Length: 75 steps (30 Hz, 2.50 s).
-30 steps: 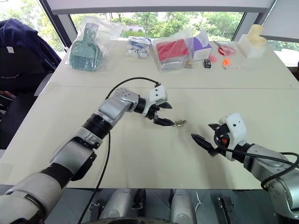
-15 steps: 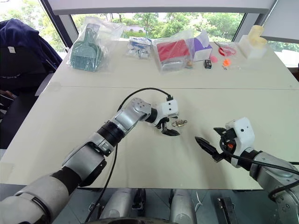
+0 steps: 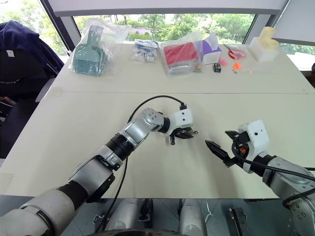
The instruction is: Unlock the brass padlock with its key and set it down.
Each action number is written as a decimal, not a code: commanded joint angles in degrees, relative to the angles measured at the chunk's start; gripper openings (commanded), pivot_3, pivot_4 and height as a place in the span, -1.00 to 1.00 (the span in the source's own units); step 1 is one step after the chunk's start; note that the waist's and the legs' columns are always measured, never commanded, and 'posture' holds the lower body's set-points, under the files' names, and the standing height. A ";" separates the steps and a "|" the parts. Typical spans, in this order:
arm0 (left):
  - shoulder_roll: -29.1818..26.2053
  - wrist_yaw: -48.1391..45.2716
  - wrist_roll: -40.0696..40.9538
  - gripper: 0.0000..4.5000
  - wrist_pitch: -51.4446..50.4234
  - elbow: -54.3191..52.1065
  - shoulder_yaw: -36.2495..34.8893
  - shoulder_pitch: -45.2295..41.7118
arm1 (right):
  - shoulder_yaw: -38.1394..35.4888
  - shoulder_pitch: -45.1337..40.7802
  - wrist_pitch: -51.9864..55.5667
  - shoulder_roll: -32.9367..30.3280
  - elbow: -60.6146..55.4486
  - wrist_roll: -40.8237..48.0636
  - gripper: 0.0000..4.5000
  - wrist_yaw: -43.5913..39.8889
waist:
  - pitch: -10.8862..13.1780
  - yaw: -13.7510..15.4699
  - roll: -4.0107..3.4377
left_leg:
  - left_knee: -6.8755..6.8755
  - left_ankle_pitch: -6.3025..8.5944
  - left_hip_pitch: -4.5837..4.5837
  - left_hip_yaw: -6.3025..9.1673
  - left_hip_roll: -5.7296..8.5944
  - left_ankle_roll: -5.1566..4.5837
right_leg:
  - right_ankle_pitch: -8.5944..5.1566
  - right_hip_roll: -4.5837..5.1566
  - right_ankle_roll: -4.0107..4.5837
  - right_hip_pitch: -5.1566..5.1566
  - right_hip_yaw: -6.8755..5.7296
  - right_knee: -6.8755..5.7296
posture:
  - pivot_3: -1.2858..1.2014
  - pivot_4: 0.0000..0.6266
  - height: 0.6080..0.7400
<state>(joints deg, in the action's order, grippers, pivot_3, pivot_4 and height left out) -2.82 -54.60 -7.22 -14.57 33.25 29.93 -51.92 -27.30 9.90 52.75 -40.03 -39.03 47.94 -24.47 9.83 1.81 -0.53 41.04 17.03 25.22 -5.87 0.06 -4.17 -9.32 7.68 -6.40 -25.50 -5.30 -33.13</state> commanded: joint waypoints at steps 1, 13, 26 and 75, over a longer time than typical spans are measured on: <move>-2.12 -1.11 3.11 -0.65 6.99 -3.76 -4.57 0.58 | -1.18 -2.77 0.22 3.21 -0.01 5.90 1.00 2.08 | 0.01 -0.10 -0.06 | -0.02 0.00 0.02 0.00 -0.02 0.01 | 0.00 -0.02 0.00 -0.06 0.00 -0.03 | 0.03 -0.52 0.93; -7.86 -2.43 10.82 -0.65 22.75 -17.52 -14.47 0.98 | 0.31 -19.37 -6.27 19.30 7.25 30.64 1.00 22.71 | 0.01 0.44 -0.09 | 0.01 0.00 0.11 -0.08 0.12 -0.02 | 0.04 0.09 0.00 -0.06 0.01 -0.03 | 0.03 -0.52 0.93; -6.68 -0.43 10.73 -0.65 27.11 -17.26 -13.99 0.28 | 4.98 -19.71 -11.54 19.13 6.22 33.83 1.00 27.57 | 0.01 0.32 -0.10 | 0.01 -0.01 0.07 -0.08 0.10 -0.02 | 0.05 0.00 -0.03 -0.01 0.01 -0.07 | 0.03 -0.52 0.93; -8.93 6.13 3.96 -0.65 52.94 -4.01 -10.64 -6.53 | 6.63 -19.24 -13.71 2.43 8.18 32.95 0.28 15.47 | 0.03 0.33 -0.13 | -0.01 0.00 0.04 -0.15 0.02 -0.04 | 0.06 -0.01 -0.06 -0.02 0.00 -0.06 | 0.03 -0.52 0.93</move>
<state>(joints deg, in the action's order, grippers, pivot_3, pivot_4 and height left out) -12.02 -48.10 -5.36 37.82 31.25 20.24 -56.75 -19.73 -9.11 38.84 -37.17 -29.81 79.51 -7.69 9.86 2.14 -0.67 41.04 17.03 25.27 -6.01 0.08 -4.21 -9.25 7.67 -6.49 -25.51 -5.30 -33.19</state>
